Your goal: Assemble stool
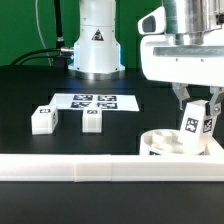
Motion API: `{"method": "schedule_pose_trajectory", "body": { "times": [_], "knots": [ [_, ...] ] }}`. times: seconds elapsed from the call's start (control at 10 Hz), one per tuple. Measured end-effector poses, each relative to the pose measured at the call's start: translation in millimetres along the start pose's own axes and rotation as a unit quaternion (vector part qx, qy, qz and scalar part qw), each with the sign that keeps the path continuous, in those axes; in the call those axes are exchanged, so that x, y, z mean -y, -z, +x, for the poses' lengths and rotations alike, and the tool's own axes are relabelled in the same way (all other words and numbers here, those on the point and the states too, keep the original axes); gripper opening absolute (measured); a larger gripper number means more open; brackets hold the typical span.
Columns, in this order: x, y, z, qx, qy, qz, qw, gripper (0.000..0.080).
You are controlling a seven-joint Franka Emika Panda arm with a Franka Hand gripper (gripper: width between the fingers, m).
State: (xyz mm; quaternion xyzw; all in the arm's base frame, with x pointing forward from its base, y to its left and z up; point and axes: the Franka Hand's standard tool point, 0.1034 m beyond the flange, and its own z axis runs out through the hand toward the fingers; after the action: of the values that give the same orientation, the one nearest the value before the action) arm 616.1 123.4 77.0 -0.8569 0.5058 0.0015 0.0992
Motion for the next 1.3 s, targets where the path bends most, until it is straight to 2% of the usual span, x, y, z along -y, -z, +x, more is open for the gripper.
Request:
{"method": "schedule_pose_trajectory", "body": {
  "times": [0.1,0.5,0.7,0.9,1.1,1.3],
  "knots": [
    [1.0,0.2,-0.9,0.006,-0.064,0.01,0.998,0.0338],
    [2.1,-0.3,-3.6,0.009,-0.171,0.011,0.985,0.0338],
    [2.1,-0.3,-3.3,0.014,-0.245,0.013,0.969,0.0338],
    [1.5,-0.3,-1.9,0.032,-0.353,0.023,0.935,0.0338],
    [3.9,-0.4,1.1,0.035,-0.431,0.053,0.9,0.0338],
    [4.6,-0.2,2.2,0.041,-0.491,0.061,0.868,0.0338]
  ]
}}
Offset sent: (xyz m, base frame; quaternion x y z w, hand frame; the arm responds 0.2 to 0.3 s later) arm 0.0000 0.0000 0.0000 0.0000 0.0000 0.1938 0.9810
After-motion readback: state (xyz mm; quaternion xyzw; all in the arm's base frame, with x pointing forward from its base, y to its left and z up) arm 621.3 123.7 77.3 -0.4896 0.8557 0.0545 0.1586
